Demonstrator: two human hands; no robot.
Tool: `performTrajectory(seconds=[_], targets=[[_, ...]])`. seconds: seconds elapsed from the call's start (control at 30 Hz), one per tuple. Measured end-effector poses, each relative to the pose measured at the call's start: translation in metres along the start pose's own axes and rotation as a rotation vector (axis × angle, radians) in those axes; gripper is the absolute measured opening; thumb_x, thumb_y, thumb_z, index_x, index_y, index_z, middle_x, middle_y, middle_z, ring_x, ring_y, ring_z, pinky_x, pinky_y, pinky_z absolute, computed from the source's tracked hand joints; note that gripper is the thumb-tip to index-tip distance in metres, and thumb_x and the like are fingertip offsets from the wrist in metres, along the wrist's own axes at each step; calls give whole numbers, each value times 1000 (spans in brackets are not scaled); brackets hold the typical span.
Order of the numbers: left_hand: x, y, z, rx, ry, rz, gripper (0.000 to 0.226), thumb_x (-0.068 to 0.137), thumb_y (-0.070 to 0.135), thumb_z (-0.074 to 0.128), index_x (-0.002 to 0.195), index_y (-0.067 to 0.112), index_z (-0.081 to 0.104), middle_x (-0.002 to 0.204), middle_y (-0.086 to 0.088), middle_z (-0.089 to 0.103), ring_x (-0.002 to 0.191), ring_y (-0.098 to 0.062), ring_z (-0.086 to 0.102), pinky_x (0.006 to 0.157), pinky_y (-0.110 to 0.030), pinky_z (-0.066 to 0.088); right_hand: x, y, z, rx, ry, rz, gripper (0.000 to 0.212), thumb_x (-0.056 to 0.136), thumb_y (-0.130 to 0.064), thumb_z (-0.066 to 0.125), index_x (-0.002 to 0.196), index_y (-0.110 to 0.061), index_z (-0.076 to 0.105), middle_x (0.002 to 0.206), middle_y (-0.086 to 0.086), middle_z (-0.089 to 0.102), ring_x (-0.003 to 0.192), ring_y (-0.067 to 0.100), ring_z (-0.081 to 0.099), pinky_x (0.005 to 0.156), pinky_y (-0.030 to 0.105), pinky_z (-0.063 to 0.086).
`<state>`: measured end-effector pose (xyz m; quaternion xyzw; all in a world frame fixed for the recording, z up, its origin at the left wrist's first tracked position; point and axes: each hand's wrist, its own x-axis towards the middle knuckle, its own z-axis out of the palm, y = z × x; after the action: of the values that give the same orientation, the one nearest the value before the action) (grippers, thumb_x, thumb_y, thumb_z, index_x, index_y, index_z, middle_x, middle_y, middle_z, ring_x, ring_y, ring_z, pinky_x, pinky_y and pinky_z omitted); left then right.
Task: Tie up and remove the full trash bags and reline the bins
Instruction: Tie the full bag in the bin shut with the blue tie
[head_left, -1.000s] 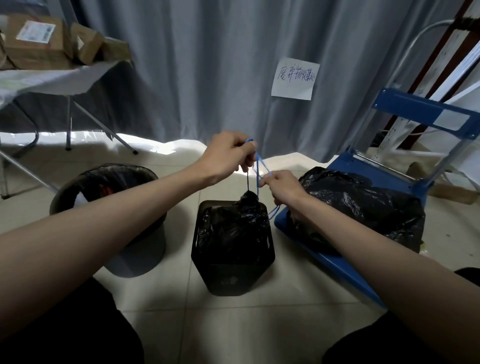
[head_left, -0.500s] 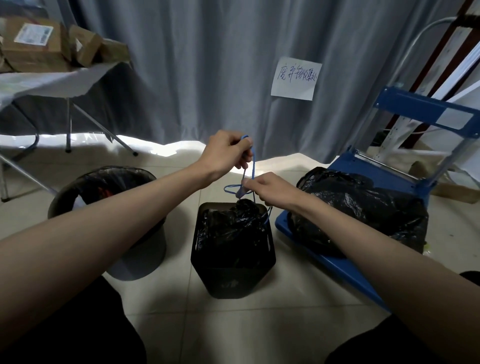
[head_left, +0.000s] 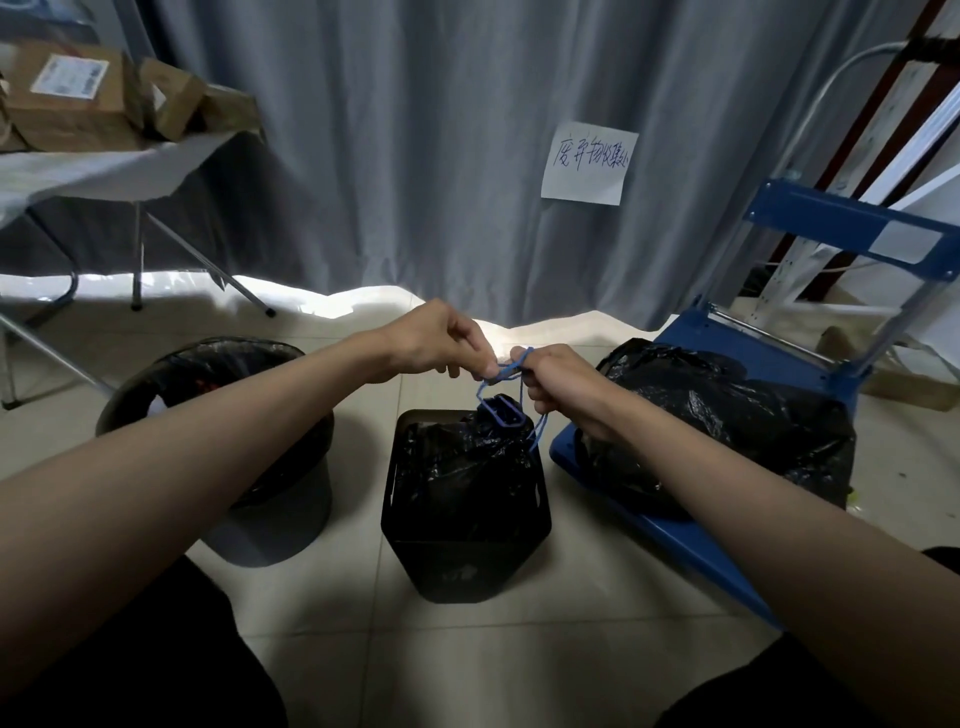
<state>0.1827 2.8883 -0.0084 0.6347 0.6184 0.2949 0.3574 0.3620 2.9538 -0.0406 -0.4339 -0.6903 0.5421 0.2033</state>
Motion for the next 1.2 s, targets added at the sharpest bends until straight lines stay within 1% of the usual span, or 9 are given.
performTrajectory(seconds=[0.1,0.2,0.33,0.4,0.5,0.63,0.9,1.1,1.2], targets=[[-2,-1,-4,9,-13,-33,8,78,12,78,85,8,77,74,-7,69,67,-13,50,61,-25,41,1,1,0,85,-30,5,43,103,-18,40,64,-21,59,58,-5,24,50,12,20,45,22,19],[-2,-5,-11,20,35,-69,6,79,12,79,85,9,77,73,-5,67,66,-12,53,62,-22,47,1,1,-4,85,-11,31,44,105,-31,36,95,-12,73,57,-2,41,48,12,37,49,22,32],[-4,-12,-28,64,113,-105,3,81,8,76,82,11,78,67,1,67,63,-10,55,61,-19,49,-2,-2,-13,145,-15,90,47,104,-38,31,108,-13,71,77,11,67,62,21,65,75,32,53],[-6,-15,-36,111,117,-122,8,83,5,74,80,12,77,58,8,65,60,-8,55,59,-17,48,-4,-3,-14,228,-1,103,45,104,-34,32,106,-7,68,91,17,66,68,27,70,83,37,56],[-7,-19,-40,176,75,-161,11,83,4,72,78,13,77,54,9,64,59,-7,55,57,-15,48,-3,-2,-14,396,9,128,38,104,-30,36,89,-6,61,94,15,50,68,34,69,82,41,58],[-6,-21,-34,323,-40,-226,16,83,6,69,76,18,75,65,5,67,61,-6,59,56,-15,48,2,0,-9,511,-15,157,42,105,-30,38,70,-10,47,67,7,39,62,29,63,76,43,59],[2,-10,-20,401,23,-124,4,78,15,78,78,18,76,72,7,70,64,-4,56,66,-18,45,5,-3,-1,367,-18,69,42,105,-25,37,67,-10,44,60,4,35,54,20,44,61,33,53],[8,8,3,323,73,39,28,76,15,74,103,20,71,94,5,71,84,-15,67,75,-18,50,5,-1,-2,282,-29,38,40,103,-22,38,66,-9,46,62,6,36,54,21,45,59,31,52],[11,12,15,580,44,93,38,69,29,76,107,27,70,90,13,68,86,-12,65,80,-27,51,6,-1,-1,259,-17,32,41,103,-23,39,66,-9,46,62,6,36,51,20,47,59,32,52]])
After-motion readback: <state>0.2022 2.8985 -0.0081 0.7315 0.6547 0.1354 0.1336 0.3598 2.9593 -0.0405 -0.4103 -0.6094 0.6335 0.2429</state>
